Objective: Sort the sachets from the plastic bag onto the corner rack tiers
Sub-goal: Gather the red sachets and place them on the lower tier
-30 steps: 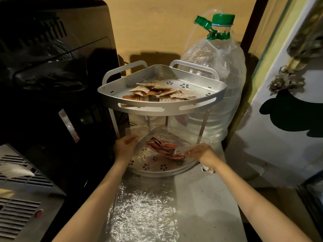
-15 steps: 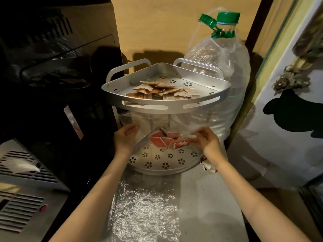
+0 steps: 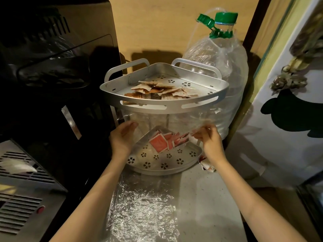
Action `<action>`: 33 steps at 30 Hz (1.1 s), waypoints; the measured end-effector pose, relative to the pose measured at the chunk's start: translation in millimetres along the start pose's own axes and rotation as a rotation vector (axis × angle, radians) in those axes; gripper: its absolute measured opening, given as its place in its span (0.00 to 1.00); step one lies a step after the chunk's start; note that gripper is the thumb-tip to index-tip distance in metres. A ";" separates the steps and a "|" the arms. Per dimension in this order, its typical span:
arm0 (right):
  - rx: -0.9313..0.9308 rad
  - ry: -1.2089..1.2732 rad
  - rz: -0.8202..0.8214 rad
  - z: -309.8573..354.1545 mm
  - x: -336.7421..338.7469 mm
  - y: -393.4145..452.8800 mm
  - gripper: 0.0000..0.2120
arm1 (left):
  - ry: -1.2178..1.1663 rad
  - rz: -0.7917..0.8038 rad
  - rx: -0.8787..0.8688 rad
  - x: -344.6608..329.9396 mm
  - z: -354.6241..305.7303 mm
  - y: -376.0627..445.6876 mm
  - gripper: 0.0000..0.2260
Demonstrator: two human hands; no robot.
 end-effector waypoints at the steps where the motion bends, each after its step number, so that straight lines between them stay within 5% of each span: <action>1: 0.005 -0.015 0.019 2.9 -0.3 -1.0 0.07 | -0.007 -0.006 -0.011 0.5 0.7 -0.4 0.08; 6: 0.011 0.089 -0.027 6.0 2.1 2.5 0.06 | -0.035 -0.058 0.040 2.6 0.1 4.2 0.03; 13: -0.051 0.097 -0.005 2.8 3.3 3.2 0.20 | 0.032 0.006 0.029 6.9 -2.6 -3.3 0.08; 20: -0.205 0.182 -0.052 -6.3 15.6 4.9 0.12 | 0.127 -0.010 -0.028 16.4 1.1 -19.5 0.06; 23: -0.135 0.200 -0.016 1.9 23.4 -2.5 0.06 | 0.025 0.078 -0.028 24.5 -12.8 -30.3 0.10; 27: 0.032 0.139 0.027 11.5 39.6 -15.5 0.20 | 0.076 0.138 -0.049 38.9 -19.4 -40.0 0.15; 33: 0.062 0.098 -0.009 37.7 54.4 -32.3 0.11 | -0.012 0.156 -0.033 51.6 -36.3 -44.8 0.09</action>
Point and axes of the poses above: each hand's wrist, its own y-axis towards the middle knuckle, its own x-axis out of the back of the hand, z = x × y, the point moved 1 cm from there along y, towards the middle knuckle, and after that the axes turned 4 degrees about x, right-handed, at the moved point
